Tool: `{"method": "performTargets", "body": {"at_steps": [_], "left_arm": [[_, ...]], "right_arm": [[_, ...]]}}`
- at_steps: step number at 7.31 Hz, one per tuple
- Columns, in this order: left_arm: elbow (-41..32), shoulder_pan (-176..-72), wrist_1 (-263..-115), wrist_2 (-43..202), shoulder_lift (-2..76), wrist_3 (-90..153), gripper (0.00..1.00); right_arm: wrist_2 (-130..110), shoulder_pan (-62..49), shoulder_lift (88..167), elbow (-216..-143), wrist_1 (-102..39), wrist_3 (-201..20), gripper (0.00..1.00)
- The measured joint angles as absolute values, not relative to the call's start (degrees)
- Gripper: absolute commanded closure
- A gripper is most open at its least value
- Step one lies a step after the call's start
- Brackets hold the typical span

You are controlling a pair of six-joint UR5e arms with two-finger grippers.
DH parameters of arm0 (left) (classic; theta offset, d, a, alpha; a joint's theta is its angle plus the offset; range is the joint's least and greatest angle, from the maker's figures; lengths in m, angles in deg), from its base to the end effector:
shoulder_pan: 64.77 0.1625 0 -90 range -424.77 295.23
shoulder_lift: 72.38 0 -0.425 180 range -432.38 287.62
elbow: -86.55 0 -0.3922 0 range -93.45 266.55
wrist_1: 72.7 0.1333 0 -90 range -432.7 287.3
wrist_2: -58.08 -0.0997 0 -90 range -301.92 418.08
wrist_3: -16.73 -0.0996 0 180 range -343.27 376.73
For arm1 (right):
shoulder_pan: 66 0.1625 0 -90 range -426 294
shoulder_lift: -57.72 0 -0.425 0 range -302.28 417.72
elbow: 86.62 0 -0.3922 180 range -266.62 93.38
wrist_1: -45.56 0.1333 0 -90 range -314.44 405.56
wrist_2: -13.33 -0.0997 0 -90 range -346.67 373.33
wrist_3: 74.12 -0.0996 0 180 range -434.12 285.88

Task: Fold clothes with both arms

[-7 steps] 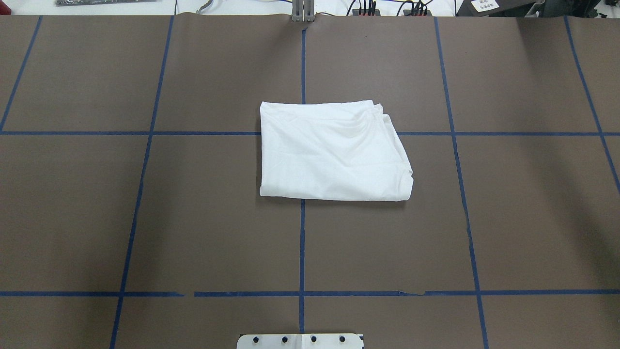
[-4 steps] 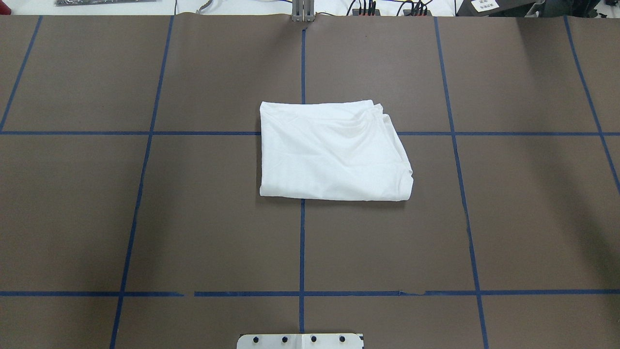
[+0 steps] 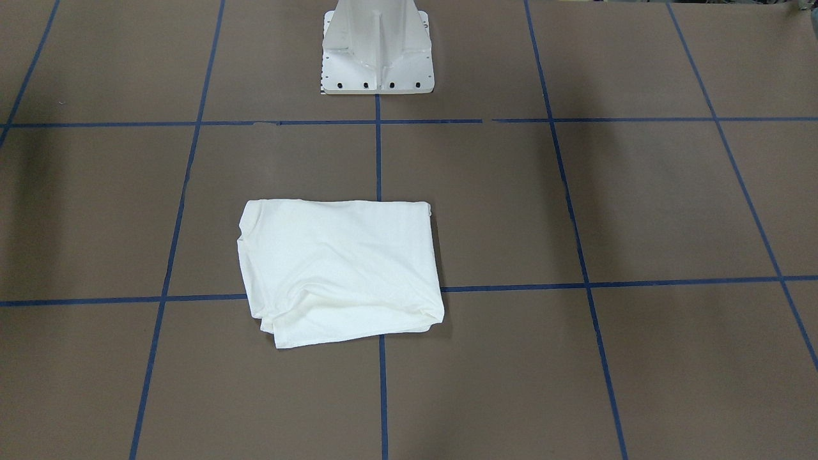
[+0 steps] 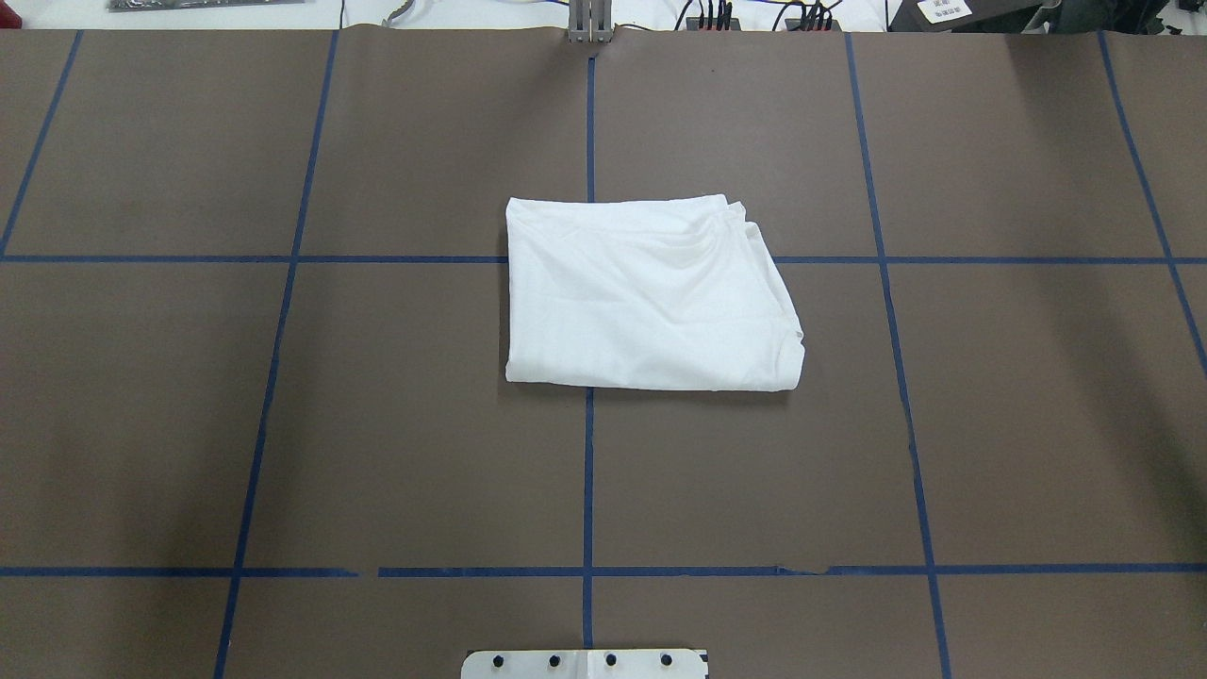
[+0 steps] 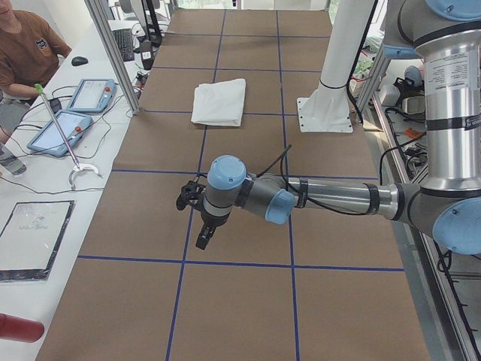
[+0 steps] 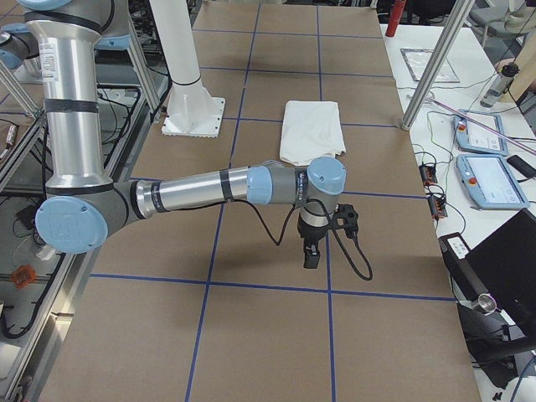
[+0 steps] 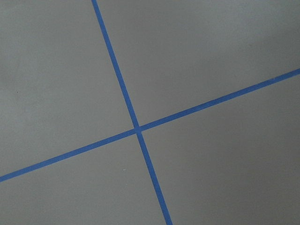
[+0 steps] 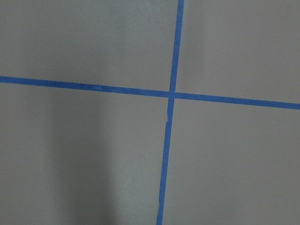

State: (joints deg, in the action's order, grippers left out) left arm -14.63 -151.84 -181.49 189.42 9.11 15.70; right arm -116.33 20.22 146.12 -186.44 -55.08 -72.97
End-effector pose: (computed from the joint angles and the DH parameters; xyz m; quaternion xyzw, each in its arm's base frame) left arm -0.0445 -0.4519 0.5977 0.1684 0.3497 0.0974 0.9165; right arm 0.0368 -0.5006 0.5850 -0.0014 -0.3393 -0.0428 0.9397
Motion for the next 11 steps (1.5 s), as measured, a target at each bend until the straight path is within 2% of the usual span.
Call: {"method": "performTargets", "body": {"at_steps": [11], "left_arm": [[-15.86,-155.47,-181.13,191.72,8.27,15.58,0.00]], "right_arm": [[-122.26,20.22,147.17,-184.73,-54.74,-73.37,0.00]]}}
